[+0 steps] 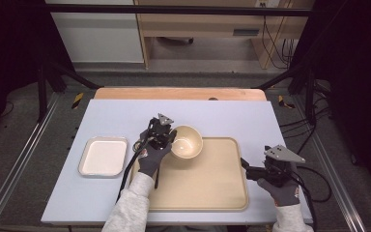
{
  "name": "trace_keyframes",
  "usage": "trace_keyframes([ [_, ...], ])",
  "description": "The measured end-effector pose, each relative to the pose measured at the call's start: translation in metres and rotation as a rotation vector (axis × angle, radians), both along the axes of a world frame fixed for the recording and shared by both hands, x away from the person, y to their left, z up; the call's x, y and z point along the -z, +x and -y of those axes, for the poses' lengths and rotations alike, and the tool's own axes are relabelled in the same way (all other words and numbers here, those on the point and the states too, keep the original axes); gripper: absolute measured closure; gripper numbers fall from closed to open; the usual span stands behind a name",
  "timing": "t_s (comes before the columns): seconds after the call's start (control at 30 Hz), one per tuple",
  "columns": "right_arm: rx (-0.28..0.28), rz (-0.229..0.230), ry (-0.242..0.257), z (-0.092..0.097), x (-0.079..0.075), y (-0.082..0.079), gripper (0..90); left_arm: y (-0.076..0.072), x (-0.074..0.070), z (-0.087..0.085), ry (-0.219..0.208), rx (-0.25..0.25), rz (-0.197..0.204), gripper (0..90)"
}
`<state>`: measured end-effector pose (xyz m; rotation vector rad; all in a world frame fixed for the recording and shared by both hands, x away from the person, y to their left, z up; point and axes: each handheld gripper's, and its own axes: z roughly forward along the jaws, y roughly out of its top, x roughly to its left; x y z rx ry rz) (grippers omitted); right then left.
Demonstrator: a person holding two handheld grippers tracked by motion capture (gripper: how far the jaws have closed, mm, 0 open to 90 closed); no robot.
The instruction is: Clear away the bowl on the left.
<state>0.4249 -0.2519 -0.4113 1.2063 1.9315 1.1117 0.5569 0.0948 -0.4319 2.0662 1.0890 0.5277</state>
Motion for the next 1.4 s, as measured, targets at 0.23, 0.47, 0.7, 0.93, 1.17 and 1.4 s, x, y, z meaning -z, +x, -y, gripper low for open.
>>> trace_keyframes([
  [0.23, -0.004, 0.000, -0.007, -0.001, 0.001, 0.001, 5.5, 0.004, 0.004, -0.003, -0.009, -0.006, -0.020, 82.6],
  [0.47, -0.001, 0.004, -0.004, 0.001, 0.000, 0.000, 5.2, 0.006, 0.008, -0.007, 0.024, -0.010, -0.045, 81.3],
  [0.7, -0.001, -0.001, 0.000, 0.000, 0.000, 0.000, 4.6, 0.008, 0.013, -0.010, 0.025, -0.013, -0.058, 80.1],
  [0.93, -0.004, 0.003, 0.003, 0.001, -0.001, -0.001, 4.0, 0.007, 0.013, -0.011, 0.034, -0.002, -0.055, 77.3],
  [1.17, -0.002, 0.003, 0.004, 0.001, -0.001, -0.001, 3.9, -0.003, 0.003, -0.021, -0.002, 0.009, -0.023, 62.6],
  [1.4, 0.002, 0.001, 0.002, 0.001, -0.001, -0.001, 3.8, -0.025, -0.015, -0.034, -0.040, 0.045, 0.033, 49.1],
])
